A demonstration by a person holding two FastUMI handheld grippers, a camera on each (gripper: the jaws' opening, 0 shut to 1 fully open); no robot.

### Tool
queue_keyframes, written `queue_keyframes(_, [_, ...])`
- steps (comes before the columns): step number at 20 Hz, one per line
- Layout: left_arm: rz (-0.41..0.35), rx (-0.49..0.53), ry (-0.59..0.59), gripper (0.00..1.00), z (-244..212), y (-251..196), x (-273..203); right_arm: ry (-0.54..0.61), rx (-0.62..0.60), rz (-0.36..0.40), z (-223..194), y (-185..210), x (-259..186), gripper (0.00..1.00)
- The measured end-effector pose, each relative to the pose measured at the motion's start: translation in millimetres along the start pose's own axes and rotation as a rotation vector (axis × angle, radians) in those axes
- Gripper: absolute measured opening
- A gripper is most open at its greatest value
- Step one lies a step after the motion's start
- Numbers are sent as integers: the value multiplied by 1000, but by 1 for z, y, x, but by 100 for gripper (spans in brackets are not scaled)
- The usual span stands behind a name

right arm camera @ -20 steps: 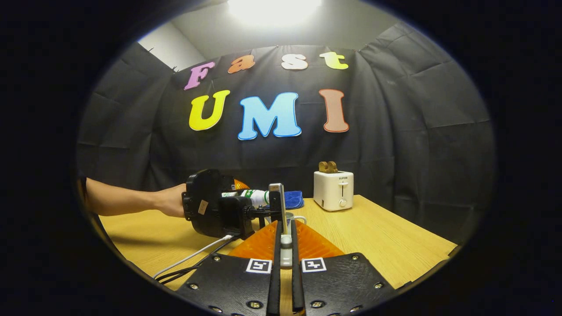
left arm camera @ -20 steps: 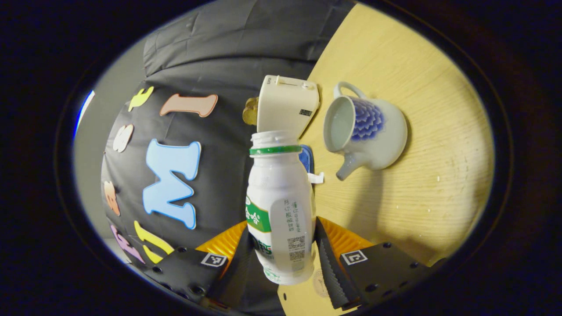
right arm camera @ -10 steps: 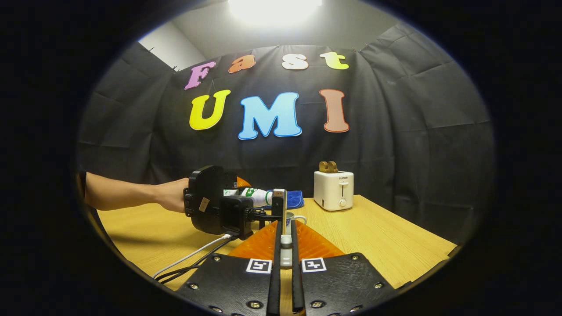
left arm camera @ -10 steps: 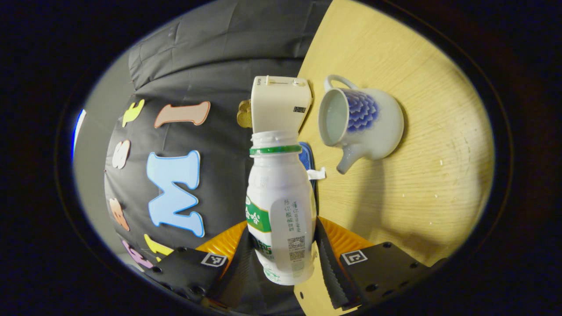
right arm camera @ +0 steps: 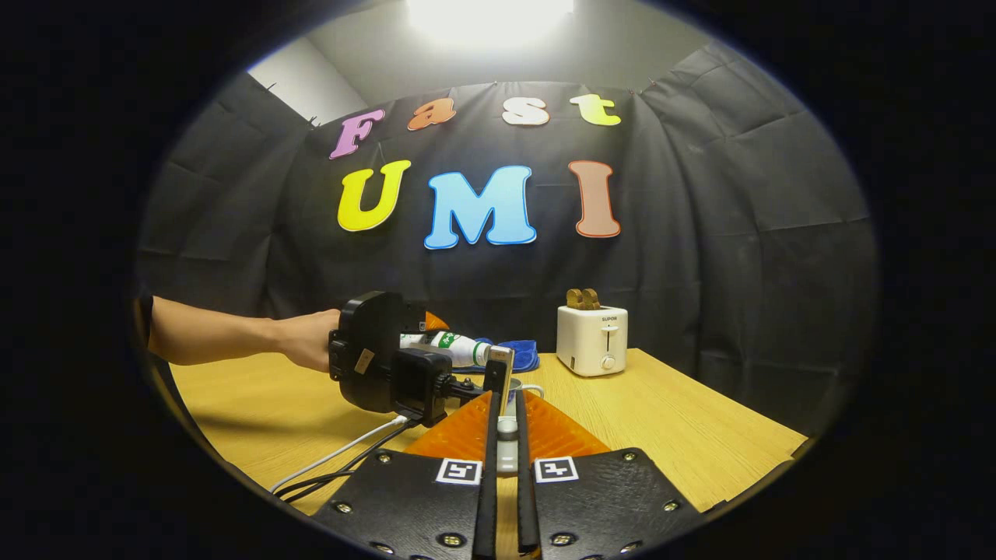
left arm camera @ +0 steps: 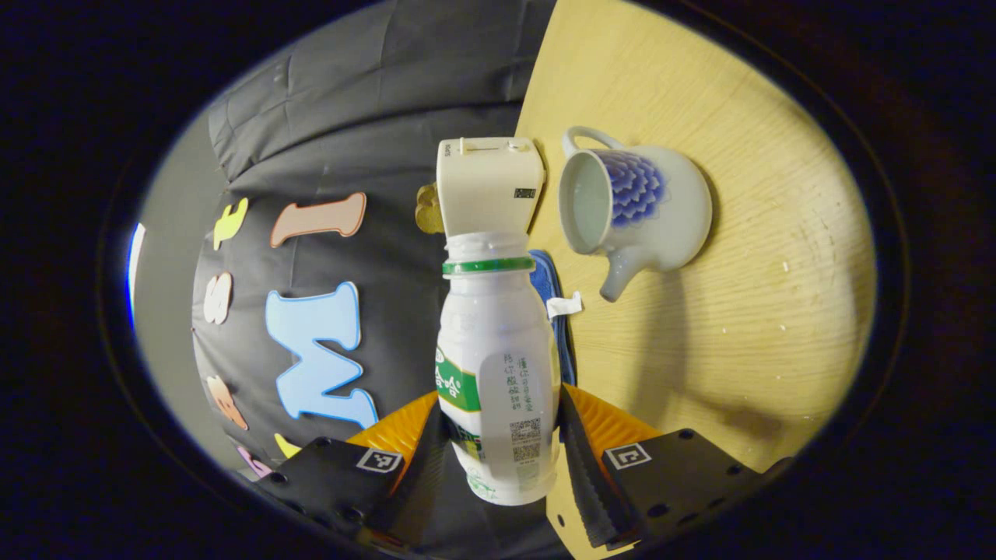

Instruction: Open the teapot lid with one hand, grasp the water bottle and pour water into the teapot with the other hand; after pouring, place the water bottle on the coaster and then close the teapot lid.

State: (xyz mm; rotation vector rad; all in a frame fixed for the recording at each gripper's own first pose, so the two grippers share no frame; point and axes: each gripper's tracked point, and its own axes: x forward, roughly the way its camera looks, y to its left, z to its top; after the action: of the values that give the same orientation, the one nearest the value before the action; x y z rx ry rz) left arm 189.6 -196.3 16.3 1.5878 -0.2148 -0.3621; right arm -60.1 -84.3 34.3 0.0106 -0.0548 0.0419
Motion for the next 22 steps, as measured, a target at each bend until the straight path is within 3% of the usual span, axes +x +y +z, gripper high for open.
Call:
queue_keyframes(1, [0,4,1,75,0,1,-1,-1,2,-2,1,-1,0,10])
queue_keyframes(2, [-1,8,2,84,0,0,0,-5,3,-3,1,-1,0,10])
queue_keyframes(4, [-7,20,3,80,0,-2,1,-7,1,-4,1,-1,0,11])
queue_keyframes(9, [0,50,-3,80,3,0,3,-4,10,-10,0,-6,-1,11])
queue_keyframes(10, [0,57,-2,84,4,0,3,-9,14,-12,1,-7,-2,11])
queue_keyframes(12, [-2,74,-1,80,4,-1,4,-14,17,-15,2,-8,-3,11])
queue_keyframes(13, [-2,81,-1,84,4,-1,5,-12,16,-15,2,-8,-3,11])
queue_keyframes(14, [-5,86,-1,80,4,-2,6,-10,17,-13,0,-8,-2,10])
queue_keyframes(15, [-5,92,-2,84,5,-1,6,-8,18,-12,-1,-8,-3,10])
queue_keyframes(16, [-1,102,-2,80,6,0,7,-7,18,-11,-1,-8,-3,10])
queue_keyframes(17, [2,117,-3,84,6,0,6,-7,18,-12,0,-8,-3,10])
queue_keyframes(22, [4,140,-3,84,6,2,7,-7,20,-13,0,-9,-4,10])
